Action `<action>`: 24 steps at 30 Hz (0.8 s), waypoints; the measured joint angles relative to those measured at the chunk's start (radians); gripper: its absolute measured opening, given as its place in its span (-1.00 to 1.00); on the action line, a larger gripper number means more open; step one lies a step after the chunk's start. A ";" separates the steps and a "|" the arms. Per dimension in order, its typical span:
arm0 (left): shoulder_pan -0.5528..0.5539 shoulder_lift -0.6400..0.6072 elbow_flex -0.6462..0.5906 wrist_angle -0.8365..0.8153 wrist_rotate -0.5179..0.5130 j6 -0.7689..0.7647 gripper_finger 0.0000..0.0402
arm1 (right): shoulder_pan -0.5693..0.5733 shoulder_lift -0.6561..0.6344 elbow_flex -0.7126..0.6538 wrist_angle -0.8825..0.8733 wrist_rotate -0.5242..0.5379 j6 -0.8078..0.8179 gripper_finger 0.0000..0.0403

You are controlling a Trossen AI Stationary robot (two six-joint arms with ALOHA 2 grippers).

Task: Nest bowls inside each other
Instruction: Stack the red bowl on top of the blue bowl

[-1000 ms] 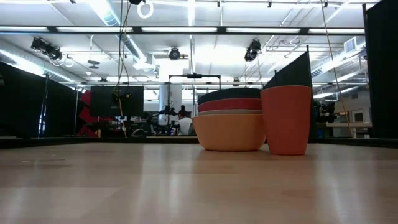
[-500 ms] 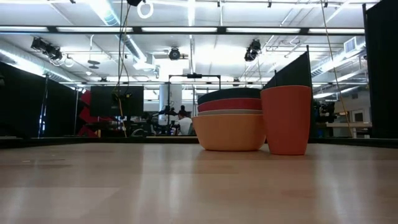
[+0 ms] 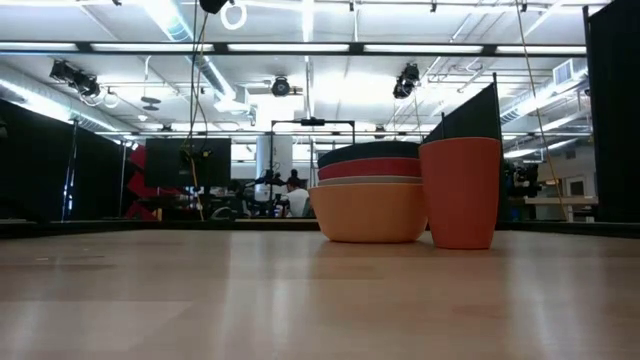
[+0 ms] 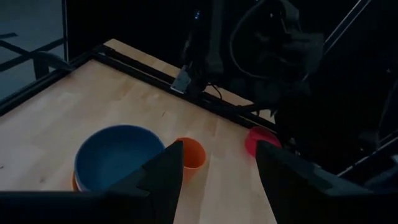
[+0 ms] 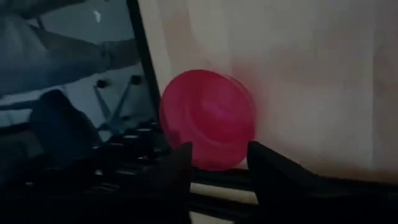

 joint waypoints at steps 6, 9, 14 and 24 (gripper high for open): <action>0.000 0.000 0.000 0.000 -0.005 -0.020 -0.06 | 0.000 0.047 -0.040 0.021 0.005 -0.037 -0.03; 0.000 0.000 0.000 0.000 -0.006 -0.023 -0.06 | 0.000 0.073 -0.057 0.022 -0.006 -0.042 0.05; 0.000 0.000 0.000 0.000 -0.006 -0.024 -0.06 | 0.005 0.109 -0.075 0.051 -0.018 -0.052 0.07; 0.000 0.000 0.000 0.000 -0.006 -0.025 -0.06 | 0.006 0.172 -0.107 0.132 -0.033 -0.054 0.03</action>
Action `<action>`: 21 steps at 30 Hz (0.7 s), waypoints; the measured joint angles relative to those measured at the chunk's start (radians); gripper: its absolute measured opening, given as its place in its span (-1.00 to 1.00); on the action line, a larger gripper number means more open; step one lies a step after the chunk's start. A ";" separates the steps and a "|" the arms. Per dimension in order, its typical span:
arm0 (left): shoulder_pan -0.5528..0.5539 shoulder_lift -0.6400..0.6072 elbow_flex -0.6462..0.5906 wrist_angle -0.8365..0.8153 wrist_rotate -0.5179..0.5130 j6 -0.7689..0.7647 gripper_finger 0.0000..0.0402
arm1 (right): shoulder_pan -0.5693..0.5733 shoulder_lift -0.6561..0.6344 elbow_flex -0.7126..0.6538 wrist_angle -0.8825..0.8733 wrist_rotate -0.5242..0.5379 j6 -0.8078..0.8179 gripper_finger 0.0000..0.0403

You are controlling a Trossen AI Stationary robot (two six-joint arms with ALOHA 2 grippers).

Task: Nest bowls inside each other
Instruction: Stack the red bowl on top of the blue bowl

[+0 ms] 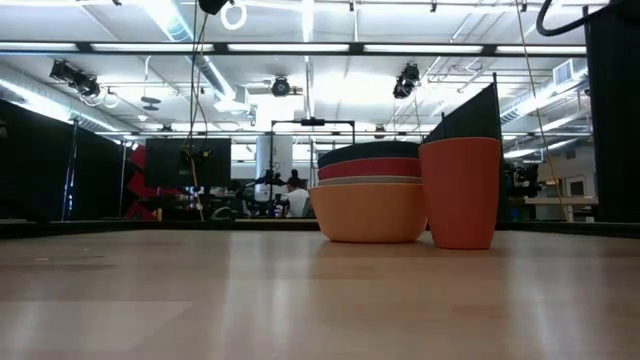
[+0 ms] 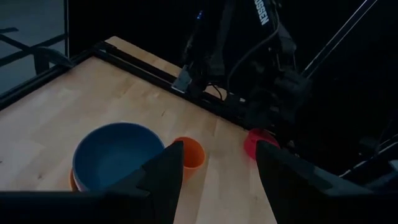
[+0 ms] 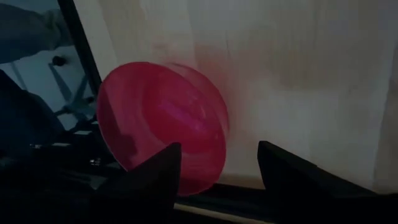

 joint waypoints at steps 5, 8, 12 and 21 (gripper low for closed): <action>0.000 0.000 0.000 0.000 0.000 -0.001 -0.06 | 0.000 0.032 -0.015 0.040 -0.007 -0.001 0.00; 0.000 0.000 0.000 0.000 0.000 -0.003 -0.06 | 0.004 0.062 -0.015 0.073 -0.011 -0.004 0.00; 0.000 0.000 0.000 0.000 0.000 -0.019 -0.06 | 0.017 0.108 -0.015 0.085 -0.030 -0.009 0.03; 0.000 0.000 0.000 0.000 0.003 -0.021 -0.06 | 0.031 0.181 -0.015 0.103 -0.028 -0.017 -0.09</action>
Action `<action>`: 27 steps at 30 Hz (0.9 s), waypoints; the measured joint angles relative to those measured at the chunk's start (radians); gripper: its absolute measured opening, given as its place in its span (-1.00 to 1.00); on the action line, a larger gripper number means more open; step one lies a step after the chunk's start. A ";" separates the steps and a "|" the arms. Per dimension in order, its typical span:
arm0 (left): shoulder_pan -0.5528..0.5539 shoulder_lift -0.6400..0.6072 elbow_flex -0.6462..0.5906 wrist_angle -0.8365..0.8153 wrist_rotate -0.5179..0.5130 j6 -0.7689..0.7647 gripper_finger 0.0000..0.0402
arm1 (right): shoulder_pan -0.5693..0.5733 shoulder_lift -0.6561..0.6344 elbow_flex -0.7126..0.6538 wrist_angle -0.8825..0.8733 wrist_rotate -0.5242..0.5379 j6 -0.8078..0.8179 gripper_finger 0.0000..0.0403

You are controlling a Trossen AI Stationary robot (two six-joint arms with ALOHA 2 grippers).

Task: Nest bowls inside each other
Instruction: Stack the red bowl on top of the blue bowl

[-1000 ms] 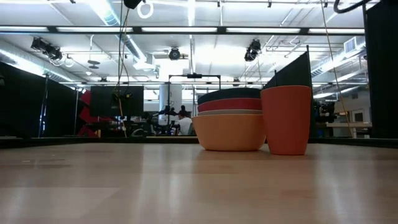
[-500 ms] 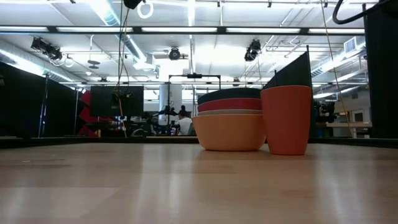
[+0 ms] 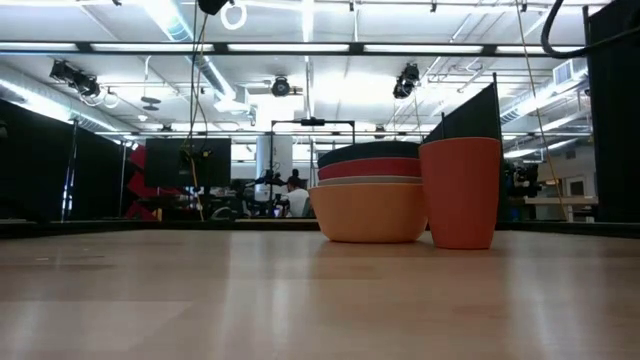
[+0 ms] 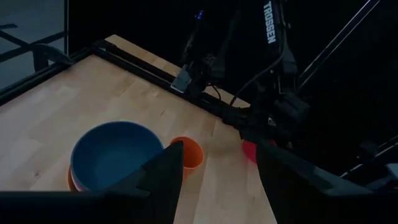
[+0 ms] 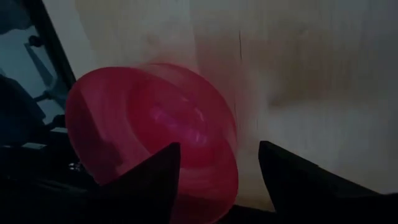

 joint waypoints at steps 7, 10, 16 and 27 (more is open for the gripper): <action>0.000 0.000 0.000 0.000 0.004 -0.002 -0.06 | 0.000 0.042 0.000 0.005 0.011 -0.007 -0.32; 0.000 0.000 0.000 0.000 0.005 -0.003 -0.06 | 0.000 0.060 0.000 0.008 0.016 -0.010 -0.42; 0.000 0.000 0.000 0.000 0.008 -0.004 -0.06 | 0.000 0.082 0.000 0.010 0.024 -0.014 -0.73; 0.000 0.000 0.000 0.000 0.010 -0.004 -0.06 | -0.011 0.068 0.000 0.011 0.033 -0.011 -1.00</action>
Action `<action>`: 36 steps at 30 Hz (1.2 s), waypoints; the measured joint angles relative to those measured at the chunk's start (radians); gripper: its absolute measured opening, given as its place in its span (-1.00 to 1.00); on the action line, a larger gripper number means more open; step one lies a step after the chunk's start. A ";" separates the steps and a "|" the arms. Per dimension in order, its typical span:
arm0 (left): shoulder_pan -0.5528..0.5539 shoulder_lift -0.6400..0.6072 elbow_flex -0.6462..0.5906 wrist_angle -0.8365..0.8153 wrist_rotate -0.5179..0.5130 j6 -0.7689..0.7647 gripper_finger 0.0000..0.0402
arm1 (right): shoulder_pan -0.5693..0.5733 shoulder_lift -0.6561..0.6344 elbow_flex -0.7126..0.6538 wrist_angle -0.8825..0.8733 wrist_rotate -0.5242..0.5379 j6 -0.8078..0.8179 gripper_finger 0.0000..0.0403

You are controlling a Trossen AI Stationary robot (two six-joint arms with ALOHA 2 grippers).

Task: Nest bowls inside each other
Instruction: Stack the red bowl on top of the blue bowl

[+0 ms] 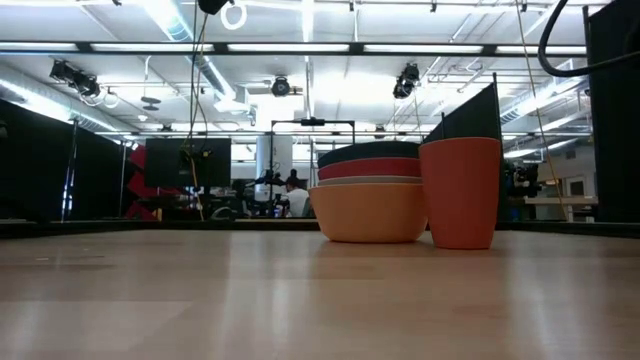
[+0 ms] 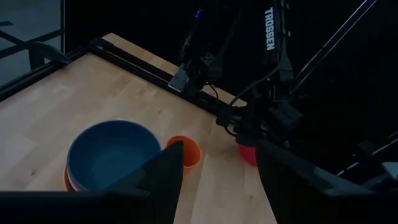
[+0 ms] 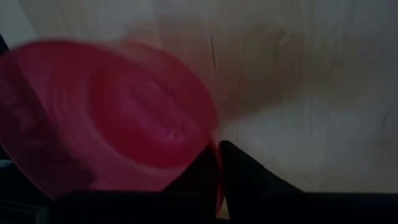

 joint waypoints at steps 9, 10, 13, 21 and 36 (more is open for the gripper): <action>0.000 0.000 0.000 0.000 0.000 0.000 -0.06 | -0.065 -0.095 0.000 0.008 0.033 0.025 -1.00; 0.000 0.000 0.000 0.000 0.000 0.000 -0.06 | -0.072 -0.105 0.000 0.009 0.036 0.027 -1.00; 0.000 0.000 0.000 0.000 0.000 0.000 -0.06 | -0.094 -0.137 0.000 0.011 0.047 0.035 -1.00; 0.000 0.000 0.000 0.000 0.000 0.001 -0.06 | -0.180 -0.276 0.000 0.042 0.105 0.058 -1.00; 0.000 0.000 0.000 0.000 0.000 0.002 -0.06 | -0.505 -0.461 0.001 0.350 0.201 0.012 -1.00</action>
